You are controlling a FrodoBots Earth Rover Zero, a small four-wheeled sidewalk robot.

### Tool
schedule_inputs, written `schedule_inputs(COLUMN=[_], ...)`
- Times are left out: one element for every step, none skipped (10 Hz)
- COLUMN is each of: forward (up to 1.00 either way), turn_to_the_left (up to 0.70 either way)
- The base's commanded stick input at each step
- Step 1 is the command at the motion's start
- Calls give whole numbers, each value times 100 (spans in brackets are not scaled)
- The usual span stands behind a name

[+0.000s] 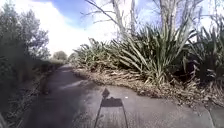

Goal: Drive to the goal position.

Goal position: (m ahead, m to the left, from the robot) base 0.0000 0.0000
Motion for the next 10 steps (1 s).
schedule_inputs(forward=[0, 0, 0, 0, 0, 0, 0, 0, 0, 0], turn_to_the_left=[23, 42, 61, 81, 85, 85, 85, 85, 85, 85])
